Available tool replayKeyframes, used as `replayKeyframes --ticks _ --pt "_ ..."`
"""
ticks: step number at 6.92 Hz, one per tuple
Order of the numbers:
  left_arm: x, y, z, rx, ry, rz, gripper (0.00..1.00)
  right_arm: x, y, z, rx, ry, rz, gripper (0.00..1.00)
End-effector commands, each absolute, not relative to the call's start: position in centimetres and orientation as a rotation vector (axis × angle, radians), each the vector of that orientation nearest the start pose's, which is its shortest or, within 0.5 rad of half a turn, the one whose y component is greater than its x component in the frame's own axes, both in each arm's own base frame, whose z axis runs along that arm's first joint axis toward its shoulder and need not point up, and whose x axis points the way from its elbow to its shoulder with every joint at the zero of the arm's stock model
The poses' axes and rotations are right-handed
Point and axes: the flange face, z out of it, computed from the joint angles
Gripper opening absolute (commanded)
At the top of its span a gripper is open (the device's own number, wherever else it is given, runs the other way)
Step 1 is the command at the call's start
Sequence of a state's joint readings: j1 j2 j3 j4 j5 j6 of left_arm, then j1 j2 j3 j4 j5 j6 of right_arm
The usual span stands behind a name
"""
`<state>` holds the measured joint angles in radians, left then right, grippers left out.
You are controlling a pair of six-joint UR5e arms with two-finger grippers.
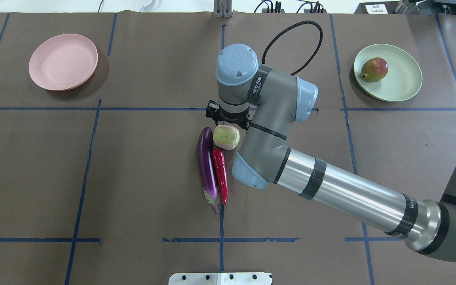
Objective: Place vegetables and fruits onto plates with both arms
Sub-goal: 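Move the right gripper to the pale yellow-green apple and grasp it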
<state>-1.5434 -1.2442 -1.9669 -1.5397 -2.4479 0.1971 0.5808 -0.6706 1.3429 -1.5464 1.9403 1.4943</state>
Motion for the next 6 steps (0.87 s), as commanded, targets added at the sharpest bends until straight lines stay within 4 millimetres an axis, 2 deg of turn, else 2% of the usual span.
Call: replayKeyframes --ticks 1,2,3,4,5,6 --pt "-4.3 -35.9 59.3 0.112 0.925 0.222 1.0 -60.0 -50.4 18.1 -0.109 -0.779 0.341 1.0" --pt "-3.8 -36.6 58.8 0.09 0.929 0.178 1.0 -60.5 -50.5 18.5 -0.114 -0.768 0.341 1.0" --pt "-2.9 -37.9 57.9 0.093 0.93 0.176 1.0 -60.7 -50.7 17.4 -0.111 -0.775 0.34 1.0" --pt "-1.9 -39.2 56.9 0.095 0.934 0.176 1.0 -59.9 -51.3 16.3 -0.104 -0.791 0.344 1.0" --pt "0.4 -40.6 55.3 0.071 0.94 0.172 1.0 -60.0 -51.4 16.8 -0.104 -0.786 0.348 1.0" --pt "1.5 -41.0 54.6 0.078 0.945 0.179 1.0 -60.3 -51.2 17.1 -0.108 -0.78 0.347 1.0"
